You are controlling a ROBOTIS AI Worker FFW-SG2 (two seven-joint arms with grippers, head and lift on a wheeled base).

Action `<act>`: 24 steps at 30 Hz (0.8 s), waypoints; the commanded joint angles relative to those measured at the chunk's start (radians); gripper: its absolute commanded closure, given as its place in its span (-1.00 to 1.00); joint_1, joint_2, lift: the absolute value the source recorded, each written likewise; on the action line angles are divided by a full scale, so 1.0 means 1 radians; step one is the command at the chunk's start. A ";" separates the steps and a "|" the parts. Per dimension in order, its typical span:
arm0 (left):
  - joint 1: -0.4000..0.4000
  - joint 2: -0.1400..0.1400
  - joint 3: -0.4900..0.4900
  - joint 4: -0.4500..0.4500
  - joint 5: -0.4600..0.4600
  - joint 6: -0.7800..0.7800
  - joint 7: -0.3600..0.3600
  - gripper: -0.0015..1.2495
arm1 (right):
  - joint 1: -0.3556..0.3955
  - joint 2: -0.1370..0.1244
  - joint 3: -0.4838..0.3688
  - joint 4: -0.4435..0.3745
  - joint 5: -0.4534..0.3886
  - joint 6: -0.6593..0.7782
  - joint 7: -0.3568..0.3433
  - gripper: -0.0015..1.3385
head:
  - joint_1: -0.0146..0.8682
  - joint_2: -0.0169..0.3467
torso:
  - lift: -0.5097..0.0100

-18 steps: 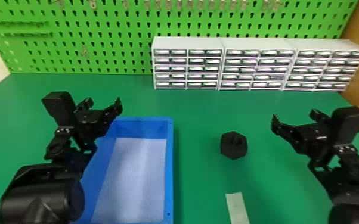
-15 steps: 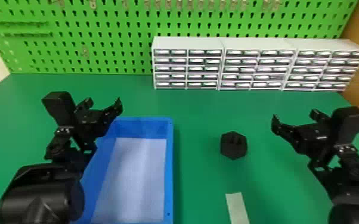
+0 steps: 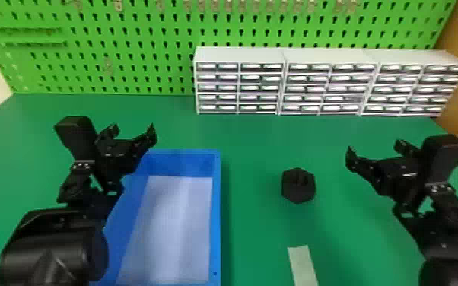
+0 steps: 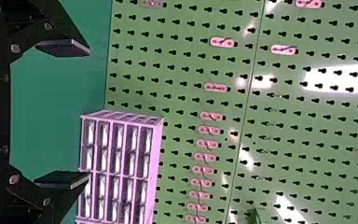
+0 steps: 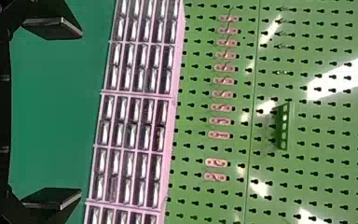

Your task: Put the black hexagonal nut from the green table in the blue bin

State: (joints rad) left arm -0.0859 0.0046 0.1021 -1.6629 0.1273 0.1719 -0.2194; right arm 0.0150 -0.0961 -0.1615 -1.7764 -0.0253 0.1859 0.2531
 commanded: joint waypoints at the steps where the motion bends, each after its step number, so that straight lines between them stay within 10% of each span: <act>1: 0.000 0.000 0.002 0.000 0.000 0.000 0.000 -0.49 | -0.007 0.001 -0.004 0.000 -0.002 0.012 0.000 -0.83 | 0.59 -0.63 | 0.59; 24: 0.005 0.000 0.002 0.000 0.005 0.000 0.000 -0.48 | -0.032 -0.001 -0.004 0.000 -0.004 0.052 0.000 -0.83 | 0.59 -0.63 | 0.59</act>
State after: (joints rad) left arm -0.0850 0.0046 0.1043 -1.6629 0.1295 0.1718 -0.2194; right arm -0.0114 -0.0977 -0.1628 -1.7763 -0.0265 0.2214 0.2531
